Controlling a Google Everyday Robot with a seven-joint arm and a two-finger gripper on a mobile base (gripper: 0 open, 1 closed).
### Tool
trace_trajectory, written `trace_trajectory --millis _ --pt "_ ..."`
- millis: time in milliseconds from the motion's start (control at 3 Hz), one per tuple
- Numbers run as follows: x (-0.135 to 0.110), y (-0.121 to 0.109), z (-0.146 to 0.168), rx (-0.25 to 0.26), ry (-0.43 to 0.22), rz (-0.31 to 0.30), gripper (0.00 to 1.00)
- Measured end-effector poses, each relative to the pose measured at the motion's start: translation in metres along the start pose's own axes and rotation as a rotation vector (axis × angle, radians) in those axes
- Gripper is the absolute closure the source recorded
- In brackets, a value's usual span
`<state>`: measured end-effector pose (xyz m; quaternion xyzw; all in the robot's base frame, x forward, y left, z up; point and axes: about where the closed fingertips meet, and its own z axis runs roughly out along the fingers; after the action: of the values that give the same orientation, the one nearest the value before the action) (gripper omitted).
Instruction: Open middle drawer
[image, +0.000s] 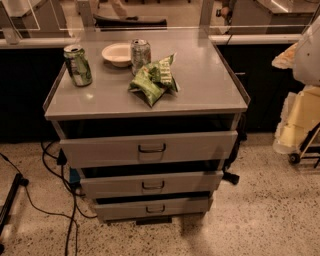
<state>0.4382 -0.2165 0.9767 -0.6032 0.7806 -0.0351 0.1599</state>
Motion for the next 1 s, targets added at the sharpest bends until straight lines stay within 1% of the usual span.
trace_trajectory --millis 333,667,1000 --pt "0.000 0.000 0.000 0.003 -0.001 0.000 0.00" --pt "0.007 0.008 0.019 0.006 -0.014 0.019 0.00" --pt "0.021 0.029 0.062 0.009 -0.050 0.044 0.00"
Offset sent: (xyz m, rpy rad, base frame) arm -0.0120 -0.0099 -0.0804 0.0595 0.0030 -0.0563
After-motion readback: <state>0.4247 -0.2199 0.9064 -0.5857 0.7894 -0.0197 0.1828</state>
